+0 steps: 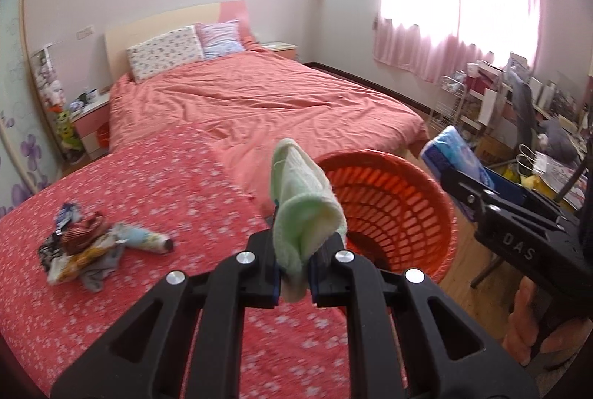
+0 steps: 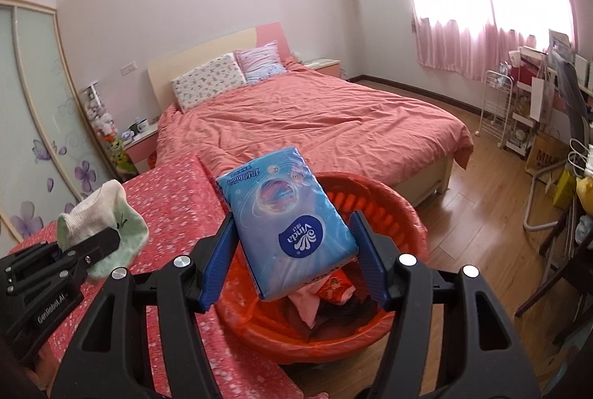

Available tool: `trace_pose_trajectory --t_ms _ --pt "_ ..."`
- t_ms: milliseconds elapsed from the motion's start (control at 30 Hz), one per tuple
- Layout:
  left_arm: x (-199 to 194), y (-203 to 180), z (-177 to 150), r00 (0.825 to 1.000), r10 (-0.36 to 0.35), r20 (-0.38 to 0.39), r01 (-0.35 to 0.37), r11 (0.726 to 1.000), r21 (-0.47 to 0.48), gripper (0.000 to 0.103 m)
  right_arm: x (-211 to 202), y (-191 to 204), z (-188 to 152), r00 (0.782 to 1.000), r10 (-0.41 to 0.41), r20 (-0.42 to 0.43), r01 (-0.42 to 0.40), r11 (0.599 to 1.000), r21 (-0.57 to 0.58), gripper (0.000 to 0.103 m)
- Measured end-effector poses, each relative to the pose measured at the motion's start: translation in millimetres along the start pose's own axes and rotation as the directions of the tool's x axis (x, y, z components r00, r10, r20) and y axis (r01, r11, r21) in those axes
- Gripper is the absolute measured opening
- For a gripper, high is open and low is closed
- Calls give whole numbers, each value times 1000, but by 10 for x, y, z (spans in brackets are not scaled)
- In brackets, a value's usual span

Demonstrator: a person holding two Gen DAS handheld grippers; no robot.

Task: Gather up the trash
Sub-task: 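Carry the mint cloth and blue tissue pack over the orange basket and release both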

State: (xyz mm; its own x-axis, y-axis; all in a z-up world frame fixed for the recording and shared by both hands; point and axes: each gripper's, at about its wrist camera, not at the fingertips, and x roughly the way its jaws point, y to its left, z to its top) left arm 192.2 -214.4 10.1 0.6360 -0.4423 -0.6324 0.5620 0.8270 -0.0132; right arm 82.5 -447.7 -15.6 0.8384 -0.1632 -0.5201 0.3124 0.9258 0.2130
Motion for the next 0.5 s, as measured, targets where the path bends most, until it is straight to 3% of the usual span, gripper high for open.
trace_pose_trajectory --t_ms 500 --pt "588 -316 126 992 -122 -44 122 993 -1 14 236 -267 53 1000 -3 -26 5 996 89 62"
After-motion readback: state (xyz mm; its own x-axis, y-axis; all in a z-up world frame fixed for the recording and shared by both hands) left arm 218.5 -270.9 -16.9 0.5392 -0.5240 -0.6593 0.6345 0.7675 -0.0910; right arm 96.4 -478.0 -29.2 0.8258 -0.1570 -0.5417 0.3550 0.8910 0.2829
